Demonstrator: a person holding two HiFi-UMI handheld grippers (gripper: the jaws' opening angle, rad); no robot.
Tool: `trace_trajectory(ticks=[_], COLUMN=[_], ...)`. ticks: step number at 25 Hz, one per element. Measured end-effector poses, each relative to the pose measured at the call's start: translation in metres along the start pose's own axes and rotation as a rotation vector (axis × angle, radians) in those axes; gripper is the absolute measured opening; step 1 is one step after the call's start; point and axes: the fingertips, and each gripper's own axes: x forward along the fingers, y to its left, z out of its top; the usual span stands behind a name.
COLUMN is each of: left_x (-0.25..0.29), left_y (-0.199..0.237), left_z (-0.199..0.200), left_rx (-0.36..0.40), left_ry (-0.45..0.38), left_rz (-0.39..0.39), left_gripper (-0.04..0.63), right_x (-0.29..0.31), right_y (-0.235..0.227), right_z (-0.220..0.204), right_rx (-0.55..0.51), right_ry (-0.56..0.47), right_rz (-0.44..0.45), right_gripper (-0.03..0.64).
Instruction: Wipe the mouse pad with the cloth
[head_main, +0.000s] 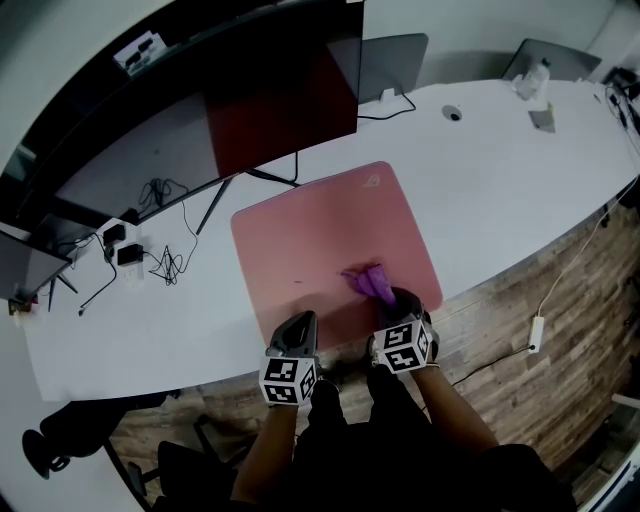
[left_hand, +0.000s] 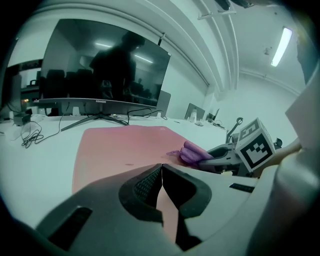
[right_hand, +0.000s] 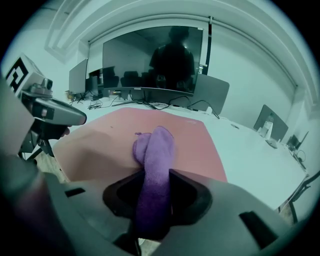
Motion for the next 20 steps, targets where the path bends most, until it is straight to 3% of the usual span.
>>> trace_trajectory(ticks=[8,15,20], left_x=[0.014,0.036,0.047], left_y=[0.005,-0.026,-0.046], left_z=[0.028,0.028,0.030], left_rx=[-0.005,0.012,0.024], left_ry=[-0.024,-0.015,-0.047], left_rz=[0.046,0.013,0.014], left_gripper=[0.021,0.021,0.021], right_x=[-0.007,-0.015,-0.013], right_y=[-0.057,-0.097,-0.102], right_z=[-0.017,-0.031,-0.031], right_rx=[0.009,-0.004,0.027], right_ry=[0.008,0.032,-0.003], right_rz=[-0.071,-0.131,-0.114], right_gripper=[0.126,0.126,0.118])
